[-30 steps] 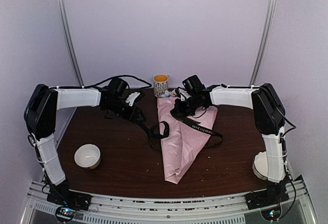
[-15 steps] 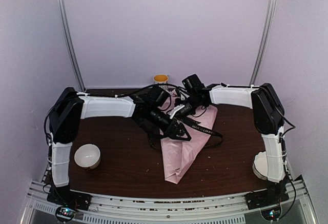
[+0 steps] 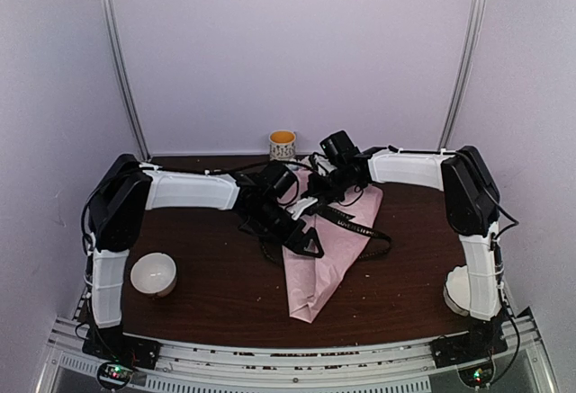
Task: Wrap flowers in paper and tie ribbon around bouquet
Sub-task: Cross the ribbon over the folded bouquet.
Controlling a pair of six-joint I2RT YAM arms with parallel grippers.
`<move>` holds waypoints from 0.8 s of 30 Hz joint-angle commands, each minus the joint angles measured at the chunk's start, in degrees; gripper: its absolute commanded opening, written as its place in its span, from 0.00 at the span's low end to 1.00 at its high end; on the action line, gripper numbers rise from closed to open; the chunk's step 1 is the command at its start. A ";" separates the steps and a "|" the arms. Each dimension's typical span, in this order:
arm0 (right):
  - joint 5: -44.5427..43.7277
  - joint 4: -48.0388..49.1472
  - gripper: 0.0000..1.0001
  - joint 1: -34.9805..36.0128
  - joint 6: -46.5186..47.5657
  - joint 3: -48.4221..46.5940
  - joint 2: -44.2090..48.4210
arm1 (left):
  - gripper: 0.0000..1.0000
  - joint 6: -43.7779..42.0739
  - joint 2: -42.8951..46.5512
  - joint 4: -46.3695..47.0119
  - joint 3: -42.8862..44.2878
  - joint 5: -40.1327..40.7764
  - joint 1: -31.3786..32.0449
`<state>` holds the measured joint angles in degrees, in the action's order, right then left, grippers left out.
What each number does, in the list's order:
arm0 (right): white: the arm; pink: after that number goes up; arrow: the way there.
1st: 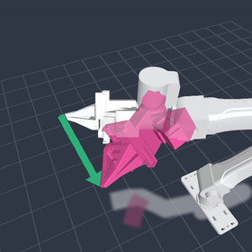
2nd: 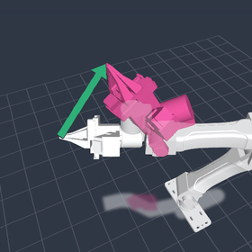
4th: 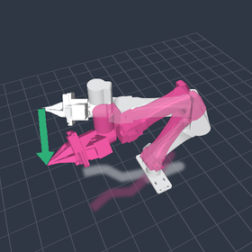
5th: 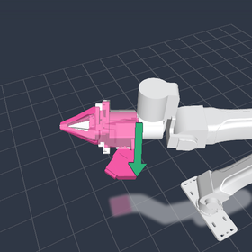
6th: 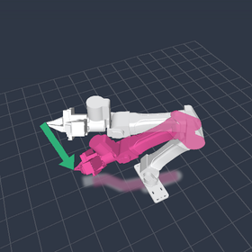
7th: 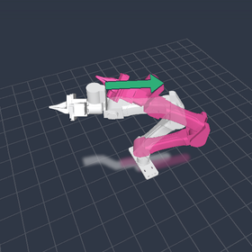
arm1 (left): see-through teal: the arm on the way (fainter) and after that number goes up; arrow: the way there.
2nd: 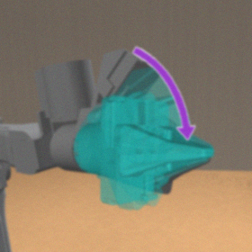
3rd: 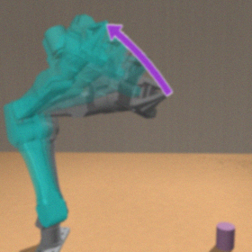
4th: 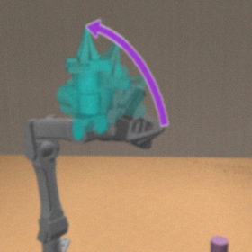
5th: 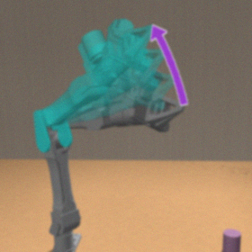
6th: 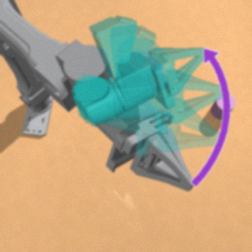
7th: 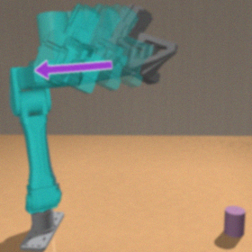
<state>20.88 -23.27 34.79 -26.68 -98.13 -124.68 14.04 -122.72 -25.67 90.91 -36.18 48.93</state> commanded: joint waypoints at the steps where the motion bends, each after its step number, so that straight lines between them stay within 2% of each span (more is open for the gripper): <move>1: -1.17 -0.68 0.00 -0.33 0.82 -1.16 0.81 | 0.82 -0.34 7.24 0.45 -3.34 3.86 -1.29; 9: -1.90 -1.71 0.00 -0.33 1.11 -1.52 0.61 | 0.80 4.15 1.19 8.13 -1.93 -10.20 0.31; 13: -2.08 -1.96 0.00 -0.33 1.34 -1.48 0.69 | 0.77 6.14 -1.25 9.83 -0.19 -11.33 0.39; 15: -2.03 -1.98 0.00 -0.33 1.38 -1.46 0.69 | 0.72 6.45 -2.24 9.78 1.12 -11.35 0.39; 17: -2.15 -2.02 0.00 -0.33 1.48 -1.60 0.70 | 0.56 6.87 -3.48 9.68 2.67 -11.53 0.43; 18: -2.07 -2.15 0.00 -0.33 1.57 -1.81 0.71 | 0.40 7.25 -3.90 10.06 3.12 -11.66 0.34; 20: -1.94 -2.82 0.00 -0.33 1.98 -2.30 1.09 | 0.03 10.33 -3.36 13.80 1.89 -12.45 -0.19; 21: -1.72 -3.18 0.00 -0.38 2.22 -2.57 1.40 | 0.00 12.28 -2.41 17.00 0.04 -12.65 -0.76; 24: 0.67 -3.32 0.00 -0.36 3.31 -3.40 3.44 | 0.00 17.18 1.50 24.92 -8.60 -9.86 -3.80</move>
<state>20.51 -25.58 34.63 -25.26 -99.00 -124.68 24.18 -125.49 -12.16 89.56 -46.92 48.82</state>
